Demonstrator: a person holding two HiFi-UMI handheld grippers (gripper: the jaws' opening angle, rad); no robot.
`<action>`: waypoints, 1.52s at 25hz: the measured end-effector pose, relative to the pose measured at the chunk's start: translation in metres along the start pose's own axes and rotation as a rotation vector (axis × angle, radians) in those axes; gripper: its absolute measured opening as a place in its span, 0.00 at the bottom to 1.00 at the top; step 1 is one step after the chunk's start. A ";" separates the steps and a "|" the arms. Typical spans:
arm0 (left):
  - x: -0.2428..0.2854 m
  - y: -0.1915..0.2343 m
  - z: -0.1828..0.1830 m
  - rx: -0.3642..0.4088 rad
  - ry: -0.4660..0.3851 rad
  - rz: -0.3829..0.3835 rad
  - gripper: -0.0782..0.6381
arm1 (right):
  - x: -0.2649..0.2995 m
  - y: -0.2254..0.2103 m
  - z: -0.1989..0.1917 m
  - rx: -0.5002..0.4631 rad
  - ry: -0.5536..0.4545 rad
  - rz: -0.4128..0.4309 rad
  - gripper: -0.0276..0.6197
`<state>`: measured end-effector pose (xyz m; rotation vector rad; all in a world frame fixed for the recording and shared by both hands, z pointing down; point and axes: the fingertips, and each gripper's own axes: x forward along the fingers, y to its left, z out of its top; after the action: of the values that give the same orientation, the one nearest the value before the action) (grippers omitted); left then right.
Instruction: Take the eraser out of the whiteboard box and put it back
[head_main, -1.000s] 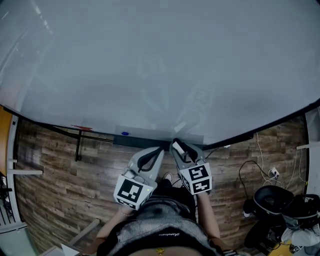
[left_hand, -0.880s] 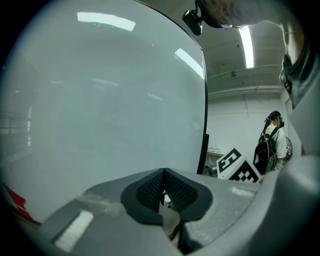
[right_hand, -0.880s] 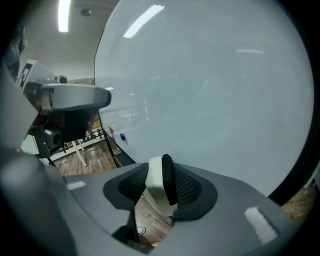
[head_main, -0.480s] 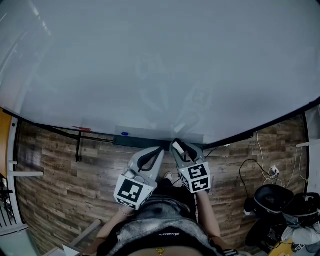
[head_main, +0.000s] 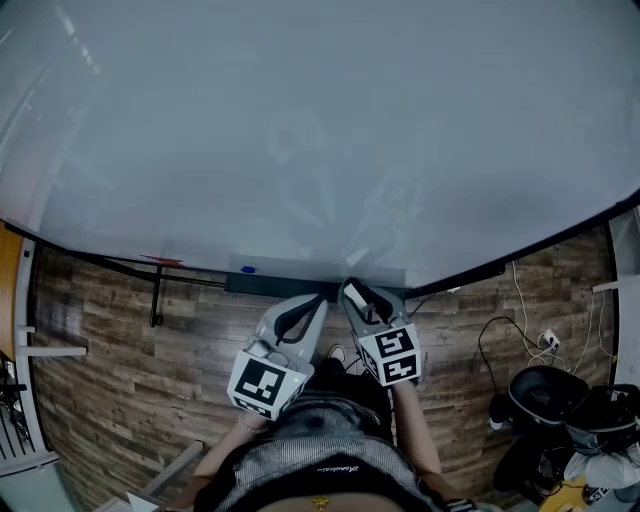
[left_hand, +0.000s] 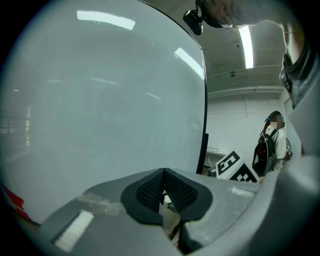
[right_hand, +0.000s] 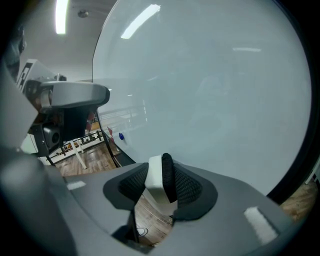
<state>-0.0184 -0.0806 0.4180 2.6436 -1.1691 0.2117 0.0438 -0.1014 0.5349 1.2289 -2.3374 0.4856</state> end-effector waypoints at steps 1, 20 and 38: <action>0.000 0.000 0.000 0.010 0.000 -0.003 0.11 | 0.000 0.000 0.000 0.001 -0.001 0.000 0.29; 0.003 -0.003 -0.005 0.033 0.007 -0.024 0.11 | -0.002 0.000 -0.003 -0.002 -0.020 -0.013 0.30; -0.006 -0.016 -0.016 0.050 0.034 -0.080 0.11 | -0.020 0.011 -0.001 0.010 -0.054 -0.043 0.39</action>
<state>-0.0110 -0.0610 0.4291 2.7129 -1.0582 0.2739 0.0445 -0.0812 0.5235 1.3092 -2.3508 0.4562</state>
